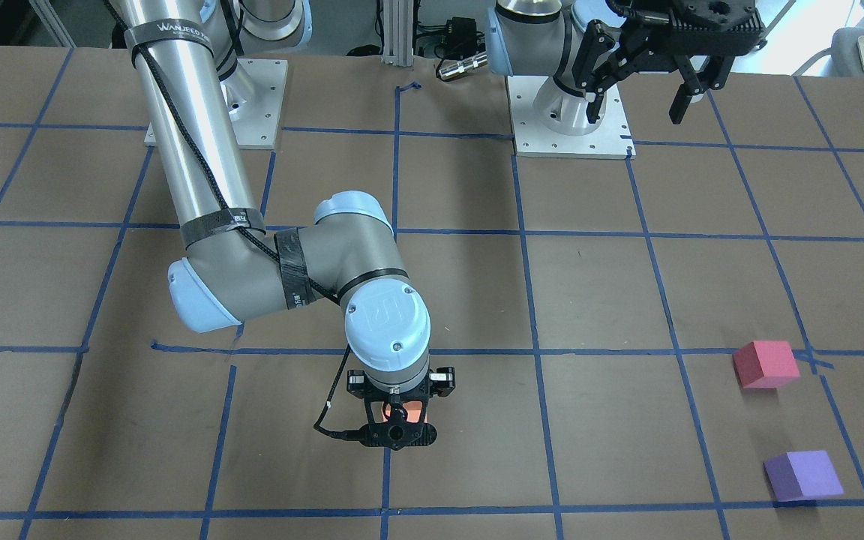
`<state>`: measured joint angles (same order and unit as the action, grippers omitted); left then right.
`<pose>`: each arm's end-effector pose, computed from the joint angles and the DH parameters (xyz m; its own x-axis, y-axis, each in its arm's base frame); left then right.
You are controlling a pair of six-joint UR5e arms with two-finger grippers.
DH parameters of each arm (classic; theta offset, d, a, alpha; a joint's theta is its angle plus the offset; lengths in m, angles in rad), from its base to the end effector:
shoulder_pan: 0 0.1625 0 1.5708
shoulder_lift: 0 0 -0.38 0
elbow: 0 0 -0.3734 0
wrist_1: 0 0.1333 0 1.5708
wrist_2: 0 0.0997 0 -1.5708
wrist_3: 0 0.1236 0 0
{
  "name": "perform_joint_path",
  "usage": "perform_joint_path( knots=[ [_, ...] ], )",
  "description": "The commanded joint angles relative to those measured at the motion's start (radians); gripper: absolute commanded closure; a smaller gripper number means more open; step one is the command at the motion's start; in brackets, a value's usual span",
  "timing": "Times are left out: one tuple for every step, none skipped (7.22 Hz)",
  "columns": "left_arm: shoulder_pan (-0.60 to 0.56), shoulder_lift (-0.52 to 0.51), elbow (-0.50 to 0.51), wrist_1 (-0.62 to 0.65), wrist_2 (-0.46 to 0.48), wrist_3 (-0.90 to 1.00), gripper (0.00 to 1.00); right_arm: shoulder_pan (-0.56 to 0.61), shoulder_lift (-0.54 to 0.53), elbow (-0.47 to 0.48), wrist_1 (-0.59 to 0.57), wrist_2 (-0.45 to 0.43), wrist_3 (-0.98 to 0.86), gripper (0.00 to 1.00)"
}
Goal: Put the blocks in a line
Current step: 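Carry the orange cube with the right gripper to the table center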
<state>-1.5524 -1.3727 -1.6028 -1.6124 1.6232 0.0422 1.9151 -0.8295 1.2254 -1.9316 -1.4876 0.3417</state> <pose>-0.1193 -0.4100 0.4867 -0.9982 0.0170 -0.0572 0.0239 0.9923 -0.1219 0.3702 -0.6071 0.1722 -0.9978 0.0009 -0.0665 -0.0032 0.9981 0.0609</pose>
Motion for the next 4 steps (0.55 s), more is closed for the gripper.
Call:
perform_joint_path(
  knots=[
    [0.0,-0.003,0.0,-0.001,0.0,-0.001,0.0,0.016,0.029,-0.02,-0.001,0.0,0.007,0.92],
    [0.0,0.009,0.0,-0.003,0.001,0.001,0.0,0.027,0.033,-0.02,-0.004,0.0,0.008,0.82],
    [0.0,0.008,0.0,-0.003,0.001,0.001,0.0,0.028,0.035,-0.02,-0.032,0.0,0.008,0.14],
    [0.0,0.007,0.0,-0.003,0.0,0.001,0.0,0.027,0.039,-0.018,-0.071,0.001,0.007,0.0]
  ],
)
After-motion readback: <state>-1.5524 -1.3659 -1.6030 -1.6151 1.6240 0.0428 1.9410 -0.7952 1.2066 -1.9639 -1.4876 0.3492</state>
